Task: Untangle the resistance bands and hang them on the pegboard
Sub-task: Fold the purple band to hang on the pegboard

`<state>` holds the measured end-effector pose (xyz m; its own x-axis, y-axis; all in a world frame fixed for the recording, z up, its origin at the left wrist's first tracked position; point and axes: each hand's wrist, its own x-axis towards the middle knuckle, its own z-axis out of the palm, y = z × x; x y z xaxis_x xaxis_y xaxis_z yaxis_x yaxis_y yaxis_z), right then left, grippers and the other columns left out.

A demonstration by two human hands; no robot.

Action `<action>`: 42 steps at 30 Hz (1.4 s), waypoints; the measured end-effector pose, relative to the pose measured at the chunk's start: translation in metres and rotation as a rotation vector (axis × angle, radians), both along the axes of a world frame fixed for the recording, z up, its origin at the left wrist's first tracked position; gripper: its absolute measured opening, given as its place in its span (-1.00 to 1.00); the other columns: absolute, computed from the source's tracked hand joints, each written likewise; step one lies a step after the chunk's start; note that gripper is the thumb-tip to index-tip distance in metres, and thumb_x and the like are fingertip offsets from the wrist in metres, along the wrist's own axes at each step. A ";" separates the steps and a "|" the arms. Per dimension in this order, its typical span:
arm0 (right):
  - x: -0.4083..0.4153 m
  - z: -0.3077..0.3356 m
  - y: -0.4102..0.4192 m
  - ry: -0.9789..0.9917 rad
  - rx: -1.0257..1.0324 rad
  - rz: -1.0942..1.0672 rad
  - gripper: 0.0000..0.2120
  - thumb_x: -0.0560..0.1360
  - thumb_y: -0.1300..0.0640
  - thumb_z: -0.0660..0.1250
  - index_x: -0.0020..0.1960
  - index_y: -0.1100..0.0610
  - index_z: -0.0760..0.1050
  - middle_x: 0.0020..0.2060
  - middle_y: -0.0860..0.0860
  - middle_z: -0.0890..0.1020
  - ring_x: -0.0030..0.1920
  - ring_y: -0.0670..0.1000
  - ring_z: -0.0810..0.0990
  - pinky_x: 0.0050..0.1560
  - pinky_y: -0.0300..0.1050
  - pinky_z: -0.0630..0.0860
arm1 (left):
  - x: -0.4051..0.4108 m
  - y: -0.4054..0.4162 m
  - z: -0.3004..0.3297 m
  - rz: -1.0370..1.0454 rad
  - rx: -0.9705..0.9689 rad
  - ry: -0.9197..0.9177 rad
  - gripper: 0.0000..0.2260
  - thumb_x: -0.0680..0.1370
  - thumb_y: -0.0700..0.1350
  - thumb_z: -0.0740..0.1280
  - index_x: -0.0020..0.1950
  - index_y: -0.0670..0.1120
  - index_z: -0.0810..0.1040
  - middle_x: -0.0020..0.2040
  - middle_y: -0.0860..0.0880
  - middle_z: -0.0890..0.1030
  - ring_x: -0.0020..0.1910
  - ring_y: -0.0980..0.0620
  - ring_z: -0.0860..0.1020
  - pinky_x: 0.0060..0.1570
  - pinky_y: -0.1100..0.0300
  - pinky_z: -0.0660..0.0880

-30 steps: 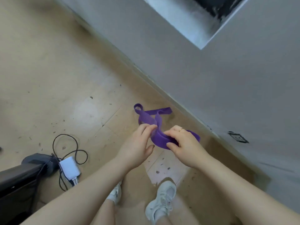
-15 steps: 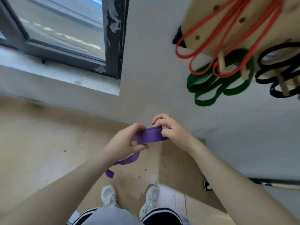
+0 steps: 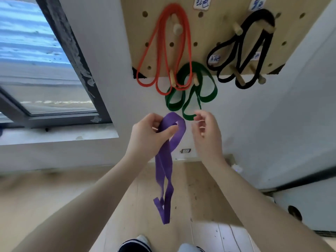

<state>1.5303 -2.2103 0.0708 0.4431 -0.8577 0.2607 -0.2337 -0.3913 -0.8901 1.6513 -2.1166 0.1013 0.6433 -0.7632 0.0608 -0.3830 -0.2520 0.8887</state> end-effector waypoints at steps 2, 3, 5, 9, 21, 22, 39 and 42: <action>-0.025 -0.010 0.017 -0.125 0.124 0.006 -0.87 0.60 0.17 0.16 0.04 -0.05 0.38 -0.14 -0.13 0.52 -0.14 -0.21 0.51 -0.09 -0.38 0.43 | -0.017 -0.013 0.007 0.047 -0.016 0.012 -0.82 0.39 0.00 0.48 -0.12 0.02 0.51 -0.23 0.11 0.58 -0.25 0.08 0.59 -0.29 0.21 0.57; -0.034 -0.018 0.024 -0.131 0.213 0.078 -0.90 0.60 0.12 0.15 0.02 -0.06 0.39 -0.17 -0.13 0.53 -0.13 -0.19 0.52 -0.05 -0.31 0.45 | -0.026 -0.018 0.009 0.062 -0.019 0.010 -0.82 0.39 0.00 0.48 -0.12 0.01 0.52 -0.23 0.12 0.58 -0.26 0.10 0.58 -0.30 0.23 0.54; -0.046 -0.033 0.031 -0.072 0.318 0.240 -0.82 0.58 -0.08 0.13 0.11 -0.06 0.41 -0.08 -0.15 0.56 -0.01 -0.11 0.55 0.05 -0.13 0.49 | -0.046 -0.029 0.012 0.082 -0.024 0.004 -0.79 0.39 0.02 0.47 -0.07 -0.01 0.53 -0.22 0.14 0.57 -0.26 0.16 0.55 -0.31 0.29 0.50; -0.059 -0.043 0.022 0.074 0.272 0.380 -0.78 0.58 -0.03 0.17 0.22 -0.10 0.35 0.02 -0.16 0.57 0.02 -0.15 0.55 0.07 -0.17 0.49 | -0.074 -0.045 0.020 0.127 -0.048 0.039 -0.73 0.40 0.03 0.47 0.00 -0.03 0.52 -0.18 0.12 0.57 -0.20 0.17 0.56 -0.24 0.29 0.51; -0.087 0.007 -0.020 0.012 0.355 0.226 -0.84 0.60 0.17 0.16 -0.08 -0.01 0.46 -0.24 -0.03 0.56 -0.19 0.02 0.54 -0.11 0.00 0.48 | -0.080 -0.078 0.030 0.024 -0.112 0.645 -0.67 0.57 0.14 0.19 0.07 -0.10 0.53 0.04 -0.13 0.63 0.03 -0.04 0.58 0.13 0.10 0.49; -0.086 0.013 -0.026 -0.005 0.375 0.124 -0.88 0.59 0.17 0.18 -0.06 0.07 0.49 -0.22 0.00 0.57 -0.18 0.04 0.53 -0.11 0.00 0.49 | -0.087 -0.078 0.015 -0.014 -0.034 0.658 -0.64 0.60 0.13 0.14 0.12 -0.11 0.52 0.06 -0.13 0.64 0.06 -0.03 0.57 0.11 0.13 0.47; -0.122 0.050 -0.048 -0.799 1.256 -0.076 -0.88 0.56 0.42 0.14 0.07 0.35 0.39 -0.05 0.26 0.53 0.13 0.19 0.53 0.19 0.08 0.48 | -0.160 -0.025 -0.096 -0.215 0.145 0.159 -0.55 0.50 -0.09 0.37 0.35 -0.05 0.31 0.16 0.03 0.55 0.11 0.05 0.55 0.09 0.07 0.54; -0.134 0.061 -0.044 -0.849 1.283 -0.014 -0.92 0.56 0.41 0.16 -0.03 0.35 0.42 -0.20 0.25 0.60 -0.02 0.15 0.62 0.00 0.01 0.58 | -0.156 -0.031 -0.081 -0.267 0.048 0.202 -0.48 0.54 -0.10 0.31 0.45 0.01 0.19 0.27 0.10 0.46 0.16 0.11 0.51 0.06 0.13 0.55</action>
